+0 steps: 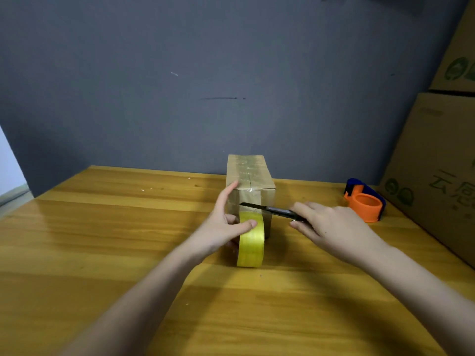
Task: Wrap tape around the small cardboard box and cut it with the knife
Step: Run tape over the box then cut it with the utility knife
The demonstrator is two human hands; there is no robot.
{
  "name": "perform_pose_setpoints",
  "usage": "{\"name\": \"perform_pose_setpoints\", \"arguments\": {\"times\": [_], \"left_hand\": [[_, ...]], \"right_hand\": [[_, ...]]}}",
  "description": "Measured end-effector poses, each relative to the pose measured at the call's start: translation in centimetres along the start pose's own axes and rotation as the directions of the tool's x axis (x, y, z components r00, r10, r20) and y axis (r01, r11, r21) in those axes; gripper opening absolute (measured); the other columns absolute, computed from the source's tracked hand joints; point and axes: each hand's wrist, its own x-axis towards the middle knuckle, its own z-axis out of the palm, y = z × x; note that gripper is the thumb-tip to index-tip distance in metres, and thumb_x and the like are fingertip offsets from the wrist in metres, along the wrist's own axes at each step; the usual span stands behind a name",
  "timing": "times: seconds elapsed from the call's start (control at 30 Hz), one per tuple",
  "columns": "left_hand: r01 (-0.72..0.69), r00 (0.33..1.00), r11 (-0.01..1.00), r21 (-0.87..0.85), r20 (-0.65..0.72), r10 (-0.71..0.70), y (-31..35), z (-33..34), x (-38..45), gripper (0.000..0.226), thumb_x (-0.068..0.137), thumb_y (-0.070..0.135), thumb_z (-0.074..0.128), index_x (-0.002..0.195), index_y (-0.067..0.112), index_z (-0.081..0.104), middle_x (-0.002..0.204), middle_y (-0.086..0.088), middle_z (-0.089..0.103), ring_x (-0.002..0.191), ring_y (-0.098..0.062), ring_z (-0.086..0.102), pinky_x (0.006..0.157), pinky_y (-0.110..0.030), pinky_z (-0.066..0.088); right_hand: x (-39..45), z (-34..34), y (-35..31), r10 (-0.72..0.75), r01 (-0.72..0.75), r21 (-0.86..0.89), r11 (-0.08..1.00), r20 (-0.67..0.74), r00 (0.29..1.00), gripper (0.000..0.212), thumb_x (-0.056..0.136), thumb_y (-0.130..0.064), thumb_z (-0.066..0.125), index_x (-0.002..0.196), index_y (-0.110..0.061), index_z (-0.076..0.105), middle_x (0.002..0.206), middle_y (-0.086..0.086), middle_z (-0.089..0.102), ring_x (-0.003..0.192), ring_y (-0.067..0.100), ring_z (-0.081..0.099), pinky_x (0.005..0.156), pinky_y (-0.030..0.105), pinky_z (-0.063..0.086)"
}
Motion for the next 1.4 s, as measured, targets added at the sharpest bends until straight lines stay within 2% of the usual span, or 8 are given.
{"name": "perform_pose_setpoints", "arguments": {"times": [0.13,0.23,0.57,0.77,1.07,1.13,1.27,1.4], "left_hand": [[0.002,1.0,1.0,0.0,-0.004,-0.002,-0.1,-0.1,0.1,0.085,0.083,0.024,0.07,0.14,0.053,0.014,0.058,-0.006,0.037,0.065,-0.022,0.034,0.05,-0.021,0.036],[0.005,1.0,1.0,-0.004,-0.004,-0.005,0.0,0.0,-0.1,0.085,0.083,0.022,0.07,0.14,0.052,0.014,0.067,-0.011,0.04,0.067,-0.022,0.037,0.046,-0.015,0.039],[-0.003,1.0,1.0,-0.022,-0.004,0.003,-0.1,0.0,0.0,0.085,0.083,0.021,0.07,0.141,0.051,0.015,0.056,-0.002,0.037,0.059,-0.013,0.038,0.046,-0.015,0.039],[0.018,1.0,0.999,-0.027,0.006,-0.017,-0.1,0.0,-0.1,0.086,0.082,0.023,0.07,0.139,0.054,0.014,0.083,-0.015,0.053,0.074,-0.022,0.045,0.05,-0.015,0.044],[0.011,1.0,1.0,-0.02,-0.004,-0.011,-0.2,0.0,-0.1,0.086,0.081,0.025,0.072,0.137,0.057,0.015,0.091,-0.014,0.055,0.08,-0.021,0.05,0.056,-0.018,0.046],[0.013,1.0,1.0,-0.018,-0.002,-0.013,-0.3,-0.1,-0.1,0.087,0.081,0.025,0.072,0.137,0.057,0.015,0.09,-0.014,0.055,0.08,-0.022,0.05,0.057,-0.019,0.046],[0.011,1.0,1.0,-0.018,0.012,-0.011,-0.2,0.0,-0.1,0.087,0.082,0.024,0.071,0.139,0.055,0.013,0.086,-0.016,0.056,0.079,-0.021,0.048,0.056,-0.018,0.045],[0.015,1.0,1.0,-0.004,0.003,-0.015,-0.1,0.0,-0.2,0.086,0.082,0.026,0.071,0.139,0.056,0.013,0.084,-0.015,0.056,0.08,-0.021,0.049,0.058,-0.016,0.046]], "right_hand": [[0.2,-0.5,0.1,-0.07,0.068,-0.09,0.994,-0.013,0.997,0.036,0.095,-0.05,0.025,0.119,-0.03,0.044,0.107,-0.005,0.061,0.076,0.023,0.066,0.053,0.034,0.052],[0.3,-0.8,-0.1,-0.068,0.066,-0.126,0.99,-0.014,0.998,0.035,0.097,-0.049,0.025,0.12,-0.028,0.043,0.105,-0.004,0.06,0.075,0.023,0.065,0.053,0.033,0.052],[0.6,-1.0,-0.6,-0.099,0.092,-0.179,0.98,-0.028,0.995,0.035,0.098,-0.048,0.023,0.116,-0.026,0.044,0.102,-0.004,0.06,0.072,0.023,0.065,0.052,0.031,0.046],[0.5,-1.3,-0.7,-0.108,0.104,-0.187,0.977,-0.009,0.994,0.034,0.098,-0.047,0.02,0.116,-0.026,0.041,0.101,-0.003,0.058,0.07,0.022,0.063,0.051,0.03,0.044],[0.7,-1.2,-1.2,-0.12,0.112,-0.191,0.975,-0.031,0.992,0.032,0.1,-0.044,0.023,0.115,-0.023,0.041,0.1,0.0,0.058,0.072,0.024,0.064,0.05,0.031,0.04],[0.7,-1.2,-1.3,-0.113,0.1,-0.214,0.972,-0.052,0.992,0.029,0.099,-0.043,0.028,0.11,-0.021,0.045,0.093,0.001,0.059,0.064,0.024,0.063,0.046,0.029,0.036],[0.5,-0.9,-1.2,-0.101,0.076,-0.29,0.954,-0.072,0.992,0.022,0.088,-0.04,0.057,0.087,-0.018,0.054,0.065,0.001,0.057,0.034,0.021,0.05,0.032,0.021,0.024],[0.3,-0.7,-1.1,-0.111,0.081,-0.294,0.952,-0.087,0.99,0.022,0.084,-0.038,0.064,0.085,-0.018,0.056,0.062,0.002,0.057,0.032,0.021,0.048,0.032,0.02,0.023]]}}
